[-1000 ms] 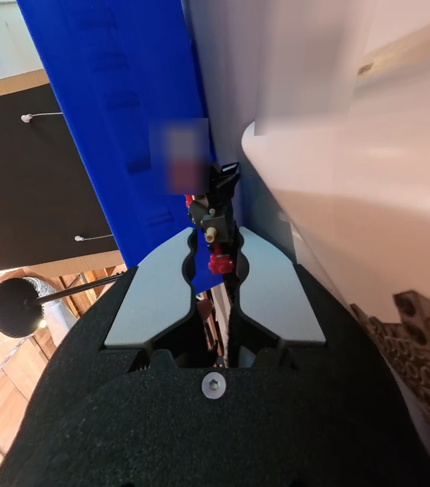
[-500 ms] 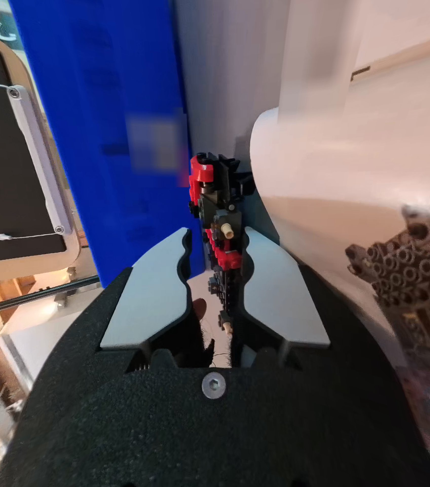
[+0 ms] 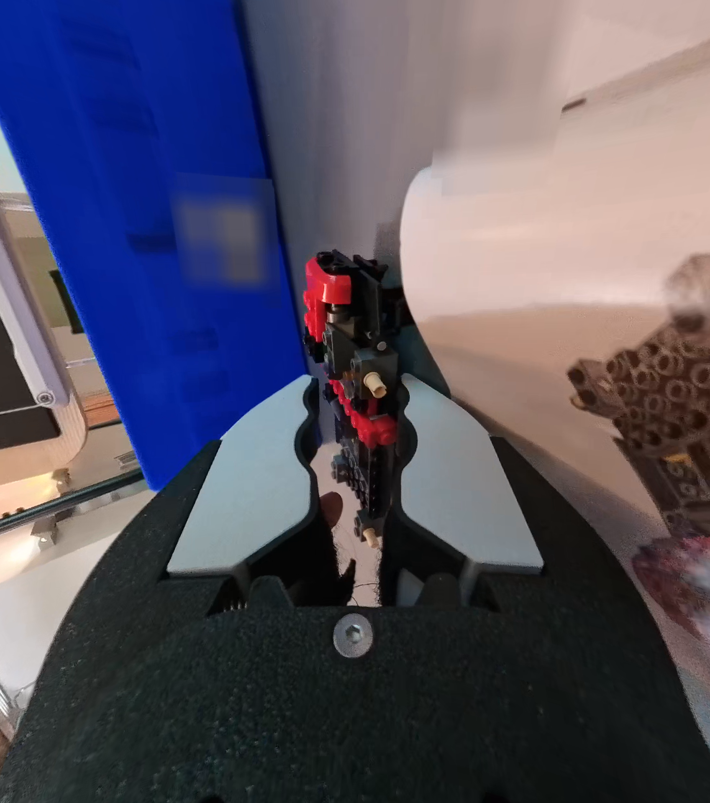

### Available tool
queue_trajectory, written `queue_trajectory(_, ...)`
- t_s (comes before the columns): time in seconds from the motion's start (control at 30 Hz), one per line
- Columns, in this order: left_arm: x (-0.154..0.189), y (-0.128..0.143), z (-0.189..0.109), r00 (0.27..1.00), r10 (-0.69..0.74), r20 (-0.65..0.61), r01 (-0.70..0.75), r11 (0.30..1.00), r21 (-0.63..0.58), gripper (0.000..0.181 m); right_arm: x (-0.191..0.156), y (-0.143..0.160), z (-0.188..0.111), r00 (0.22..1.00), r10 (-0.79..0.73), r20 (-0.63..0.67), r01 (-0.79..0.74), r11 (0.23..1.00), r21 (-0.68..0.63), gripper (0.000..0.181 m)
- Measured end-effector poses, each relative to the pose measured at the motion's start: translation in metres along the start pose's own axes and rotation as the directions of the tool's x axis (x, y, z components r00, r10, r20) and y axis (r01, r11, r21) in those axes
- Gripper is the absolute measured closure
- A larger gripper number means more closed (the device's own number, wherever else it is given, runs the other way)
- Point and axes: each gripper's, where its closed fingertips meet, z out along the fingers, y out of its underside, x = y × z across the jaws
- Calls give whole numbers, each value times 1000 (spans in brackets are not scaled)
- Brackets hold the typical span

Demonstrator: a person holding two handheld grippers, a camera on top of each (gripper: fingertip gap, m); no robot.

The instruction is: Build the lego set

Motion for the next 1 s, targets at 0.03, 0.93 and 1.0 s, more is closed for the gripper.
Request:
queue_trajectory(0.03,-1,-1,2,1000,1,-12,-2,1000,-11,149,0,0,0,1000,-1,-1,1,1000,0,181)
queue_trajectory(0.93,7,-40,-114,895,-312,-318,400,877,266,162,-6,1,2,1000,-13,19,13,1000,-11,181)
queue_trajectory(1.0,29,-94,-140,881,-258,-397,421,809,410,168,-13,0,6,999,-20,36,21,1000,-18,181)
